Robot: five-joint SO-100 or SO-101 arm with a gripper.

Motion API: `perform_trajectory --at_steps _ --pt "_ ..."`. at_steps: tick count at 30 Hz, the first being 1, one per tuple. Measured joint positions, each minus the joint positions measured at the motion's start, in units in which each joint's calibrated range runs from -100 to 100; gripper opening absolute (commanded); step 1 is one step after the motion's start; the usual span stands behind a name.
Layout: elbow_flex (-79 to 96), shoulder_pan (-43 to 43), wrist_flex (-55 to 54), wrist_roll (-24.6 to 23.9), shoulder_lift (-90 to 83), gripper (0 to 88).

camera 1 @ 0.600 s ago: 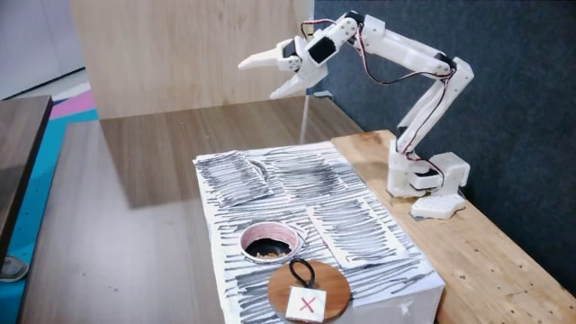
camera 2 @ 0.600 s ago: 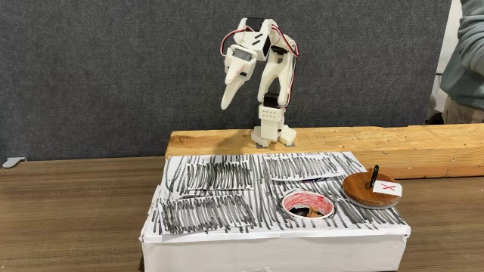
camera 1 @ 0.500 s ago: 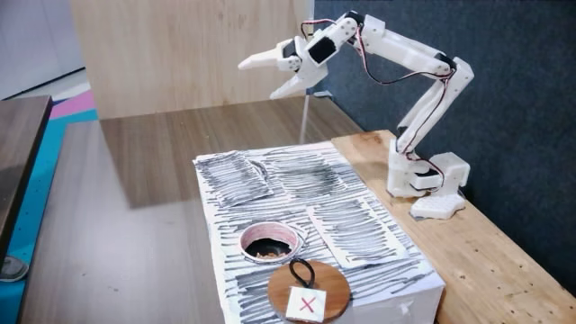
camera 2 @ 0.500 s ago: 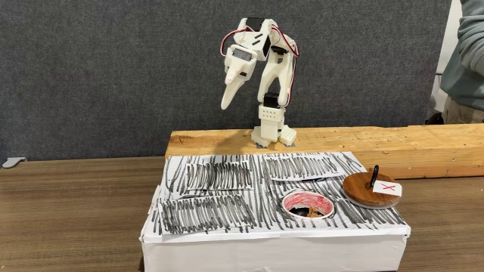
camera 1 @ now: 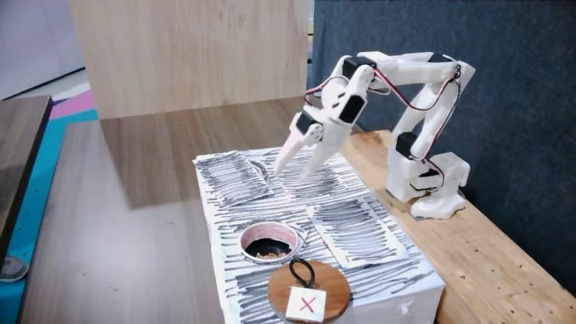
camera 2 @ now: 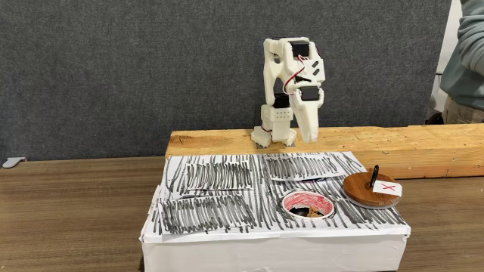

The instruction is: Pick the brown debris from the hole.

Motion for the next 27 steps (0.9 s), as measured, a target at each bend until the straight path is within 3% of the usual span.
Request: perform_trajectory --at_steps 10,17,27 --pt "0.0 -0.6 -0.3 0.0 6.6 19.9" --pt "0.0 -0.6 -8.3 0.2 17.5 19.9" --pt "0.0 -0.6 -17.0 0.3 19.5 19.9"
